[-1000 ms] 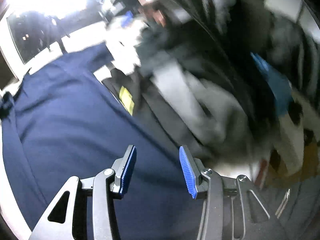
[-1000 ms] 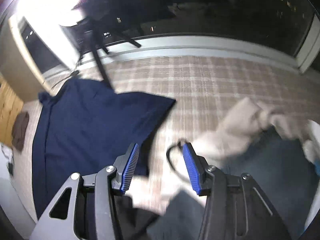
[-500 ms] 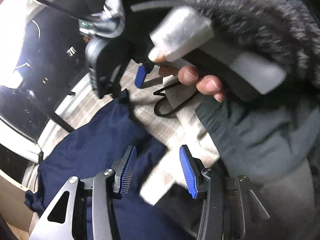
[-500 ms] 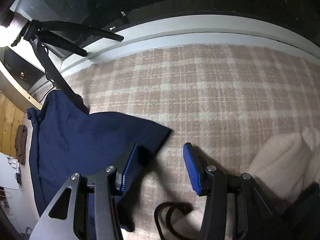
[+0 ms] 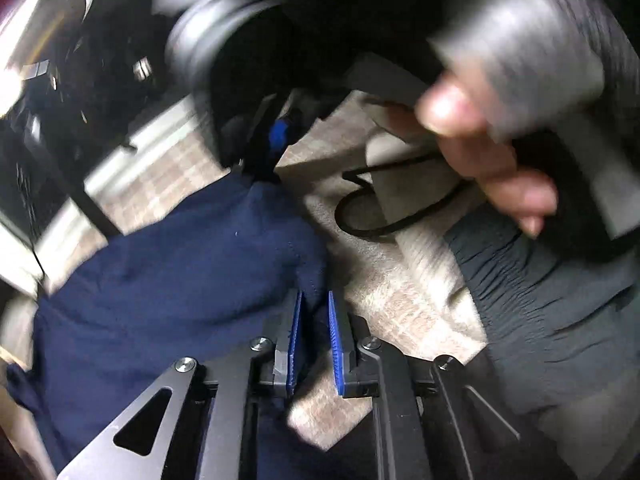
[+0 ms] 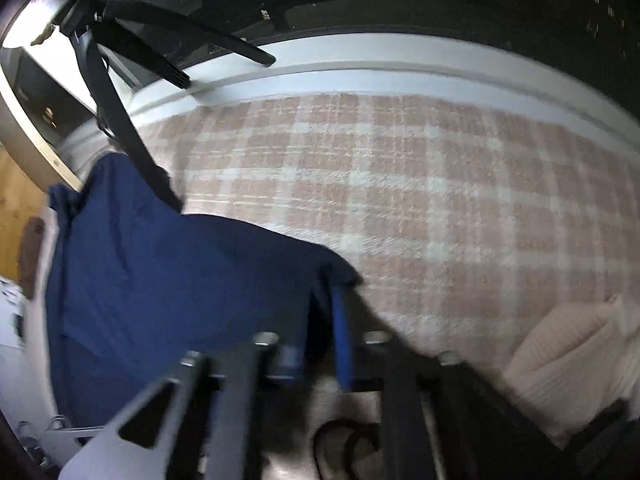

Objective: Fold clothes
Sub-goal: 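Grasp the sweatshirt sleeve with the right gripper while the left gripper grasps the body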

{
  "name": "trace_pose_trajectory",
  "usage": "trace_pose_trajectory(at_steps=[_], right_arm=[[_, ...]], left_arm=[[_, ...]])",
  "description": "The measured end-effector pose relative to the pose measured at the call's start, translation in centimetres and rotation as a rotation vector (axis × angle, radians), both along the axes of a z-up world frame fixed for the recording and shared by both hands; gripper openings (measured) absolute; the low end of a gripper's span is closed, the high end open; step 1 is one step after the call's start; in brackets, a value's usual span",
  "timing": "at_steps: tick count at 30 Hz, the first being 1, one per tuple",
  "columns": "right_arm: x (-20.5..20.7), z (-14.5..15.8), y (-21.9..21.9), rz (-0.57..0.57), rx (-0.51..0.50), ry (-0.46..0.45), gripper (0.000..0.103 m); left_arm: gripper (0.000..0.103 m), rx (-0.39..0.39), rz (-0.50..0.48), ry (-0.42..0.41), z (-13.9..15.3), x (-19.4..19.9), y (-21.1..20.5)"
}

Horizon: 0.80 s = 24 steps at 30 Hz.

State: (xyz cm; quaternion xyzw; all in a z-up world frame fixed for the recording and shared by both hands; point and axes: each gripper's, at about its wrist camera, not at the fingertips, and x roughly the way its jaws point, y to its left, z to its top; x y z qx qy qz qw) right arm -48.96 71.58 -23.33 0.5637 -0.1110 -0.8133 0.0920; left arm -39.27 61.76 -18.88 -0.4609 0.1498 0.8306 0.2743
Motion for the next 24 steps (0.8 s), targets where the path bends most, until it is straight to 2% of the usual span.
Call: trace_pose_trajectory(at_steps=[4,6,14,20,24], right_arm=[[0.5,1.8,-1.0,-0.008,-0.019,0.065,0.006],[0.8,2.7,-1.6,-0.012,-0.027,0.099,0.006],[1.8,6.0,-4.1,-0.018,-0.055,0.221,0.005],[1.9,7.0,-8.7,0.057,-0.036,0.255,0.005],[1.4,7.8,-13.1,0.150,0.021,0.274,0.005]], left_arm=[[0.012,0.295,0.135,-0.108,2.2,-0.8,-5.4],[0.011,0.370,0.175,-0.100,3.0,-0.5,-7.3],[0.012,0.410,0.277,-0.105,2.8,-0.1,-10.6],[0.012,0.463,0.353,-0.136,1.6,0.9,-13.3],[0.012,0.495,0.397,-0.150,1.2,1.7,-14.8]])
